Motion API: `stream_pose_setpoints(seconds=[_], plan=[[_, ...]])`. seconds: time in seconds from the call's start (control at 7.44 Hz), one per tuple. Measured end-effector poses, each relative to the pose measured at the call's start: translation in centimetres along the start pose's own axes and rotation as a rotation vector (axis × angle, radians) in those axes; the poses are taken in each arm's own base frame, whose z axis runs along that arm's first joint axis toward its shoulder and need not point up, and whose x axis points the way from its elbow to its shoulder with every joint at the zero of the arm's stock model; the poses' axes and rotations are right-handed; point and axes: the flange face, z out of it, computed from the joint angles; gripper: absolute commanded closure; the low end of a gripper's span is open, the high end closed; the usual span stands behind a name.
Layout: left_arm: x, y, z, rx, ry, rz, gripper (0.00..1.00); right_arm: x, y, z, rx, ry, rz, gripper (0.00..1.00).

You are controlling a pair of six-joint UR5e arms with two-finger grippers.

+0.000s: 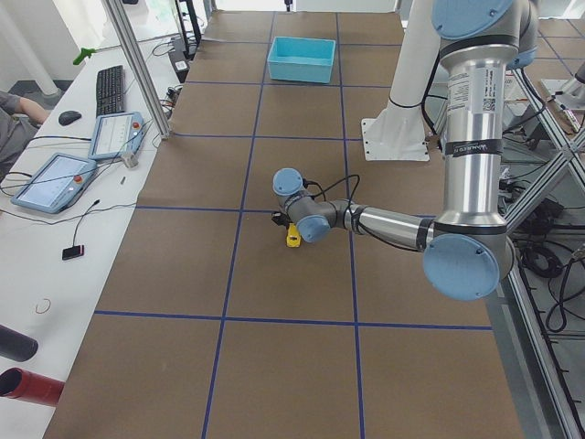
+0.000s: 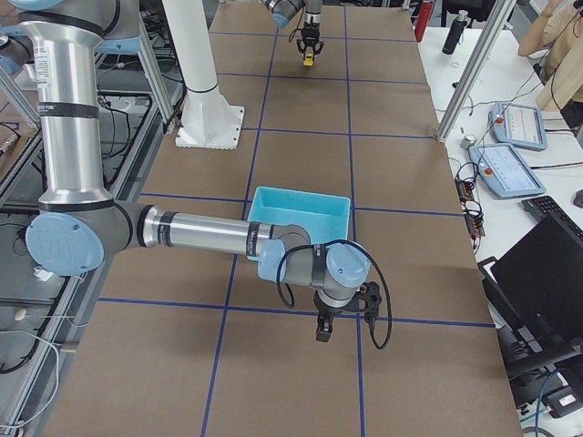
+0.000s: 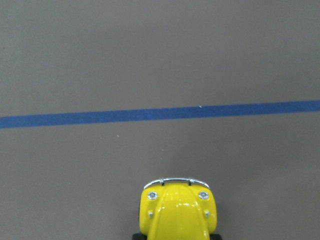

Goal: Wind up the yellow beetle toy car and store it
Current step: 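Press the car down with the left gripper and drag it away from the bin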

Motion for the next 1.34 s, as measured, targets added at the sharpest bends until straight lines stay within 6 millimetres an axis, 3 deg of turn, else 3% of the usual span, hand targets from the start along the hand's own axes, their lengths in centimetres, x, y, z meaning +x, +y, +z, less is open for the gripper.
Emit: stream_pose_setpoints(seconds=[0.67, 1.34], plan=[[0.2, 2.0, 1.7, 0.023, 0.043, -0.011, 1.00, -0.4, -0.4, -0.2, 0.005, 0.000, -0.007, 0.00], [0.3, 3.2, 1.1, 0.037, 0.056, -0.022, 1.00, -0.9, -0.6, -0.3, 0.007, 0.000, -0.018, 0.00]])
